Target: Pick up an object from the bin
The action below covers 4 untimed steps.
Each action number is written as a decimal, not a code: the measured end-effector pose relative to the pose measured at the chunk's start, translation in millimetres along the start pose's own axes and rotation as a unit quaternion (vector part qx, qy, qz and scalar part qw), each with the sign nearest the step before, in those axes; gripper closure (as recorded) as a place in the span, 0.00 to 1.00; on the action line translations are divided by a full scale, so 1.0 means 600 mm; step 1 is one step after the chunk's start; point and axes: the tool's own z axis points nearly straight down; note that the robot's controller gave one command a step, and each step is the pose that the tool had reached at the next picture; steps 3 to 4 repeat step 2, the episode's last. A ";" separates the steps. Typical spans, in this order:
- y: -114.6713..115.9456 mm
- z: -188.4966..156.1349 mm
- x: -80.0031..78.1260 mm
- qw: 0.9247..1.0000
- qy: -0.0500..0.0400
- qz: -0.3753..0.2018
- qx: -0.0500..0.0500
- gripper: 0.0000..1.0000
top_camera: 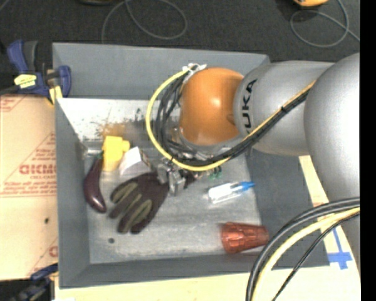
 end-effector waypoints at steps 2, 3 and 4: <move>-0.025 -0.218 -0.023 0.999 -0.002 0.053 0.000 1.00; -0.025 -0.218 -0.023 0.999 -0.002 0.053 0.000 1.00; -0.025 -0.218 -0.023 0.999 -0.002 0.053 0.000 1.00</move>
Offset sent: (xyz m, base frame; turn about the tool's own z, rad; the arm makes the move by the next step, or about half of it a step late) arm 0.0157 -0.0080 0.1297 0.1074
